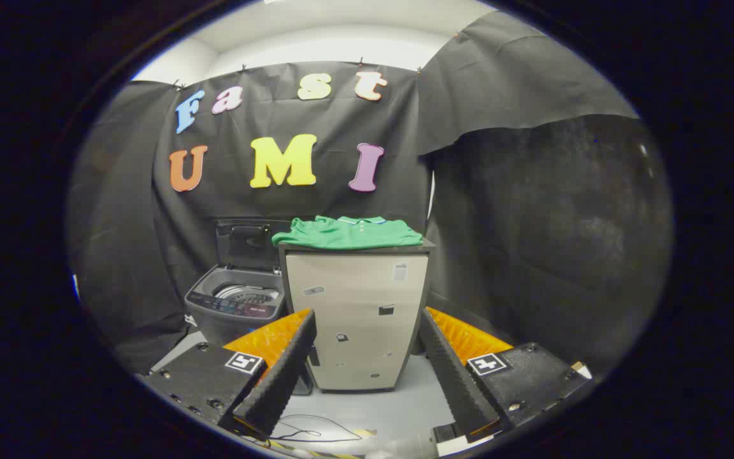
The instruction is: Put the clothes into the washing machine and then close the washing machine lid.
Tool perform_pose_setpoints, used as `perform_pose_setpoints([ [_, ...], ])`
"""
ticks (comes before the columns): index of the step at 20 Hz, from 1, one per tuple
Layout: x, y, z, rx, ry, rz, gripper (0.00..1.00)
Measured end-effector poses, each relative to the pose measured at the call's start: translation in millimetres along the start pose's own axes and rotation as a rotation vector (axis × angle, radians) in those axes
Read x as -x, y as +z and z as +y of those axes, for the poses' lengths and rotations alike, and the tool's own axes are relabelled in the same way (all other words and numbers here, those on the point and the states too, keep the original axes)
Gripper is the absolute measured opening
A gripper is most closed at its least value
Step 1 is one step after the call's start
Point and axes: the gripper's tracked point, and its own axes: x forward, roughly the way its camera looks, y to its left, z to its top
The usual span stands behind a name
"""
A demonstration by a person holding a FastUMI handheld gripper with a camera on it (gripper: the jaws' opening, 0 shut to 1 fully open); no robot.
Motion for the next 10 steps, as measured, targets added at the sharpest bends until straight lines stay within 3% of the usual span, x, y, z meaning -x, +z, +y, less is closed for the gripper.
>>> perform_pose_setpoints([
  [10, 3.7, -3.5, 9.4, 0.016, -0.003, 0.008, 1.0],
])
